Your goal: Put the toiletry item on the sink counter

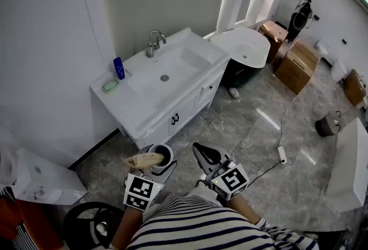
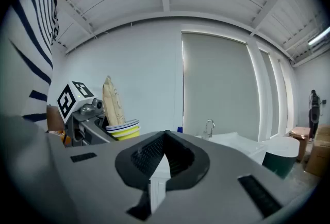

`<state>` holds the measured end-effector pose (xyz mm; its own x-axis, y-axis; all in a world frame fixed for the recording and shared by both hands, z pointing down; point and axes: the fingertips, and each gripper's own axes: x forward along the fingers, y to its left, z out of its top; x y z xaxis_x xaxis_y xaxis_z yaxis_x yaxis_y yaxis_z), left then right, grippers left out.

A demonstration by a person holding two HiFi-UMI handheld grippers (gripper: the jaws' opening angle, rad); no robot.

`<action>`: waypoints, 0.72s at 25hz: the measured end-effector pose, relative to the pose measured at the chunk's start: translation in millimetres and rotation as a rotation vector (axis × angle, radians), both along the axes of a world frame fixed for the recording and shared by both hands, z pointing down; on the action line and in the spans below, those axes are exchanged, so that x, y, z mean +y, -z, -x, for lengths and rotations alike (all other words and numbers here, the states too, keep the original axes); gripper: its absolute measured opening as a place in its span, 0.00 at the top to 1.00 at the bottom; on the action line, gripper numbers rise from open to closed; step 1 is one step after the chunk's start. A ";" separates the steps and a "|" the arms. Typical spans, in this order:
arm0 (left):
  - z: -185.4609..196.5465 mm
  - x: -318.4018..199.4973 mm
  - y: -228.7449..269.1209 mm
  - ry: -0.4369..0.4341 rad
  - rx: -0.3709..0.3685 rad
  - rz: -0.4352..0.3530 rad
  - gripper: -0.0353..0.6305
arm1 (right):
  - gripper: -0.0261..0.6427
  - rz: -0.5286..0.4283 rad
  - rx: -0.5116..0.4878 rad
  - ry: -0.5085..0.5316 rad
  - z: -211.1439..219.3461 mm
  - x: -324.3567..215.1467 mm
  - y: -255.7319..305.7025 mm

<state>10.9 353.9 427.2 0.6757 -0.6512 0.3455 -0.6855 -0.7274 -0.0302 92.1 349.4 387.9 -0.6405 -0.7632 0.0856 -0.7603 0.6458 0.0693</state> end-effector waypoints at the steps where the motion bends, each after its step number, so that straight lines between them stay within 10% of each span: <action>1: 0.2 0.4 -0.1 0.000 0.000 0.002 0.40 | 0.95 0.002 0.002 0.001 0.6 0.8 -0.3; 18: -14.7 -11.9 -3.4 -0.037 -0.001 0.014 0.41 | 0.95 0.020 0.011 0.009 -4.0 -9.7 -5.3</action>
<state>25.5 342.0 430.6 0.6989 -0.6209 0.3550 -0.6583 -0.7525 -0.0202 96.1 339.7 393.2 -0.6466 -0.7552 0.1081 -0.7535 0.6543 0.0643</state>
